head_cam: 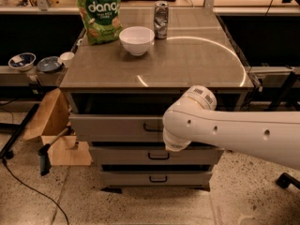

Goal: Close top drawer

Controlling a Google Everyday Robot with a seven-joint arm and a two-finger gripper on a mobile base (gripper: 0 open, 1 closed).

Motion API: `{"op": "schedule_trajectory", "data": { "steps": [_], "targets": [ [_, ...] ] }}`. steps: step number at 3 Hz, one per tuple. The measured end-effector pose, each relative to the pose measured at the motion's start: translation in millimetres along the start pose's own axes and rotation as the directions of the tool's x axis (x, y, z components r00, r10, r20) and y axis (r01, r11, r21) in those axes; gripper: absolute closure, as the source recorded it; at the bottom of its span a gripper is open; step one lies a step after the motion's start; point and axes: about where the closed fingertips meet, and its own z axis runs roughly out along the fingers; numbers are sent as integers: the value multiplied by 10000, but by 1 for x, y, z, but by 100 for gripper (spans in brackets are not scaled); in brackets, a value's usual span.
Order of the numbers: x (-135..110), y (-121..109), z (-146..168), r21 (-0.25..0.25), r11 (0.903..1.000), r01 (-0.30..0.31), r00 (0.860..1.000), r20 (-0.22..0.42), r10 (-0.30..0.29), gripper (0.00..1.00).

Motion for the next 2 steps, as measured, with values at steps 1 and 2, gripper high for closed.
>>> {"op": "schedule_trajectory", "data": {
  "steps": [1, 2],
  "targets": [
    [0, 0, 0, -10, 10000, -11, 10000, 5, 11, 50],
    [0, 0, 0, -9, 10000, -10, 10000, 5, 10, 27]
  ]
}}
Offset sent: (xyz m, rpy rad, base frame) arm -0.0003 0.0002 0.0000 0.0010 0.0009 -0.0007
